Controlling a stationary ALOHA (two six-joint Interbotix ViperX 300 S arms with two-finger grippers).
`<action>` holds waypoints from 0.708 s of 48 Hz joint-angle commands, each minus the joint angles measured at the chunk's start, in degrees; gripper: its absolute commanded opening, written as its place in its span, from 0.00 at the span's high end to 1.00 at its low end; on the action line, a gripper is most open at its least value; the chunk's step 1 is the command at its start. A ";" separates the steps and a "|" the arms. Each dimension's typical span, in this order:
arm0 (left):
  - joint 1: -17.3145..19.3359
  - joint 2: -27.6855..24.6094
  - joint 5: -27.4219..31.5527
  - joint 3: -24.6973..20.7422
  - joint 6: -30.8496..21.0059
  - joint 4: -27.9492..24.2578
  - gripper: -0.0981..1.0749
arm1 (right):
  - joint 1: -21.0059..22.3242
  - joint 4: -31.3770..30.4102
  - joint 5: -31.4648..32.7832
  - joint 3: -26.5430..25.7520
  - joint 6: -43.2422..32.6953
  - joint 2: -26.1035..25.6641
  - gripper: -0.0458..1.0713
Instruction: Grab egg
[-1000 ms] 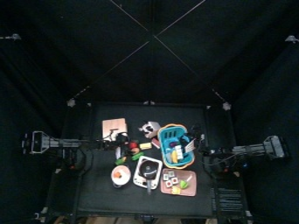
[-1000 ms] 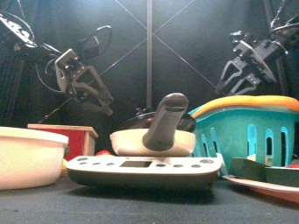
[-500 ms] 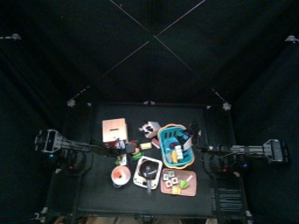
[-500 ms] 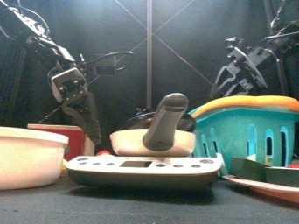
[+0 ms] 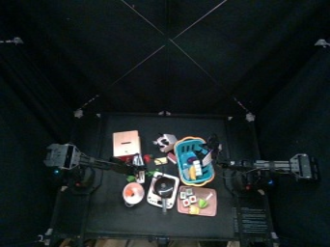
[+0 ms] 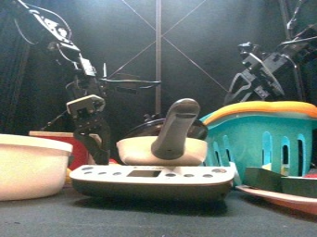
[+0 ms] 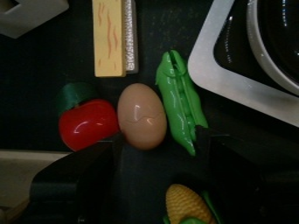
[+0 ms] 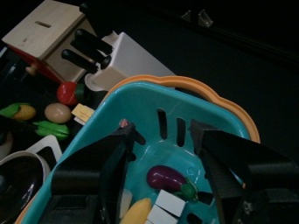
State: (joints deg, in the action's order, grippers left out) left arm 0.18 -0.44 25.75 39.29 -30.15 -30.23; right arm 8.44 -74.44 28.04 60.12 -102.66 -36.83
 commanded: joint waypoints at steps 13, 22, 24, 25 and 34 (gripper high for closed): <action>1.85 -0.44 -0.35 -2.46 0.00 -0.79 0.16 | 1.49 0.26 -0.09 0.00 0.09 -0.26 0.18; 1.93 -0.70 -0.35 -2.37 -0.18 -0.26 0.20 | 1.67 0.53 -0.09 0.18 0.09 -0.18 0.18; 1.93 -0.79 -0.35 -2.46 -0.26 0.00 0.20 | 1.67 0.44 -0.09 0.26 0.09 -0.18 0.18; 1.85 -0.79 -0.44 -2.37 -0.26 0.18 0.20 | 1.67 0.44 -0.09 0.18 0.09 -0.26 0.18; 2.20 -1.41 -0.35 -2.46 -0.26 0.97 0.19 | 1.67 0.44 -0.09 0.26 0.09 -0.18 0.18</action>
State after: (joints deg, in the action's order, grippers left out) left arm 2.11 -1.93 25.58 38.06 -30.41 -29.44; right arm 9.93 -73.83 27.95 60.91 -102.66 -36.83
